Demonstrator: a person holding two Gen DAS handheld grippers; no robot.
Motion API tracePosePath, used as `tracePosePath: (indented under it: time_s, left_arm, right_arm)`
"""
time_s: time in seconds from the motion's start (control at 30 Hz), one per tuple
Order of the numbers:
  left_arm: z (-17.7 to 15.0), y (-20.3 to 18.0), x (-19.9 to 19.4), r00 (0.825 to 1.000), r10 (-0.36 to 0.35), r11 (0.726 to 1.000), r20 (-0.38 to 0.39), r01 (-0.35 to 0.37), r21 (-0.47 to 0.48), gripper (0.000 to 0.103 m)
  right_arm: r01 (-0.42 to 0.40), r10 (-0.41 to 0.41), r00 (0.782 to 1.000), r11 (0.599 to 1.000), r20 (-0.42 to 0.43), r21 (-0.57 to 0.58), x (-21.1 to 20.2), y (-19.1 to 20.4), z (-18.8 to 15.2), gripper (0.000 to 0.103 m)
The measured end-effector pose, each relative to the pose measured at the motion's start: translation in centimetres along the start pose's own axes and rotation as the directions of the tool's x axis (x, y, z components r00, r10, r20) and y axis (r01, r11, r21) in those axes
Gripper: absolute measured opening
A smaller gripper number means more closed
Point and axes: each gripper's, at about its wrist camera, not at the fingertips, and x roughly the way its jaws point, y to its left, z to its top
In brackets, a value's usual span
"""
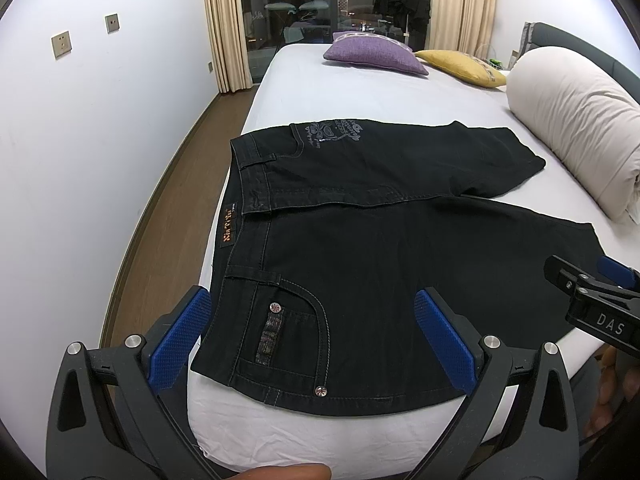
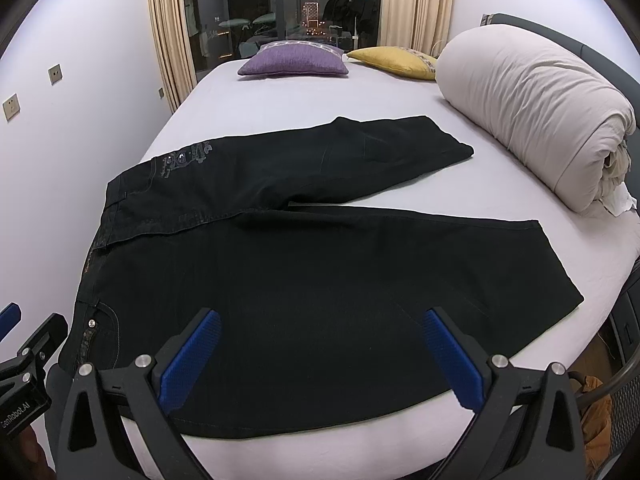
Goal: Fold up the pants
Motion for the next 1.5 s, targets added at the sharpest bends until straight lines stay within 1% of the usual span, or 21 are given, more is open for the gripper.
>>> tracePosePath:
  time_s: [0.6, 0.9, 1.03, 1.17, 1.27, 1.3, 1.37, 1.4, 1.43, 1.47, 1.5]
  left_arm:
    - [-0.2, 0.0, 0.1, 1.000, 0.000, 1.000, -0.003, 0.000, 0.001, 0.103]
    - [-0.8, -0.2, 1.0, 1.000, 0.011, 1.000, -0.010, -0.011, 0.010, 0.103]
    - [-0.3, -0.3, 1.8, 1.000, 0.016, 1.000, -0.020, -0.016, 0.015, 0.103]
    - [0.5, 0.5, 3.1, 0.999, -0.023, 1.000, -0.046, 0.024, 0.002, 0.103]
    - [2.0, 1.0, 4.9, 0.998, -0.043, 0.999, -0.049, 0.044, 0.029, 0.103]
    - [2.7, 1.2, 5.7, 0.996, -0.062, 0.997, -0.060, 0.065, 0.042, 0.103]
    - [4.5, 1.5, 7.6, 0.986, -0.140, 0.987, -0.089, 0.146, 0.064, 0.103]
    - [5.6, 1.7, 8.6, 0.972, -0.215, 0.972, -0.096, 0.223, 0.073, 0.103]
    - [6.5, 1.8, 9.4, 0.960, -0.259, 0.960, -0.105, 0.268, 0.079, 0.103]
    - [7.5, 1.9, 10.3, 0.957, -0.264, 0.957, -0.120, 0.276, 0.093, 0.103]
    - [8.4, 1.8, 11.3, 0.962, -0.237, 0.959, -0.132, 0.253, 0.126, 0.103]
  right_arm:
    - [-0.002, 0.002, 1.000, 1.000, -0.009, -0.002, 0.0, 0.0, -0.6, 0.103]
    - [-0.003, 0.003, 1.000, 1.000, -0.028, -0.008, 0.5, 0.1, -0.5, 0.103]
    - [-0.004, 0.003, 0.999, 1.000, -0.037, -0.009, 1.0, 0.1, -0.5, 0.103]
    - [-0.012, 0.011, 0.999, 1.000, -0.051, -0.018, 1.7, 0.0, 0.3, 0.103]
    - [-0.051, 0.049, 0.997, 0.998, -0.057, -0.036, 2.4, -0.3, 1.0, 0.103]
    - [-0.075, 0.072, 0.996, 0.996, -0.057, -0.050, 2.7, -0.5, 1.4, 0.103]
    - [-0.114, 0.110, 0.992, 0.991, -0.057, -0.075, 3.4, -0.8, 2.3, 0.103]
    - [-0.126, 0.122, 0.991, 0.989, -0.058, -0.082, 3.7, -0.8, 2.7, 0.103]
    - [-0.149, 0.144, 0.988, 0.984, -0.059, -0.095, 4.1, -1.0, 3.4, 0.103]
    - [-0.164, 0.158, 0.986, 0.981, -0.060, -0.106, 4.6, -1.2, 4.0, 0.103]
    - [-0.180, 0.173, 0.983, 0.976, -0.061, -0.126, 5.2, -1.4, 4.8, 0.103]
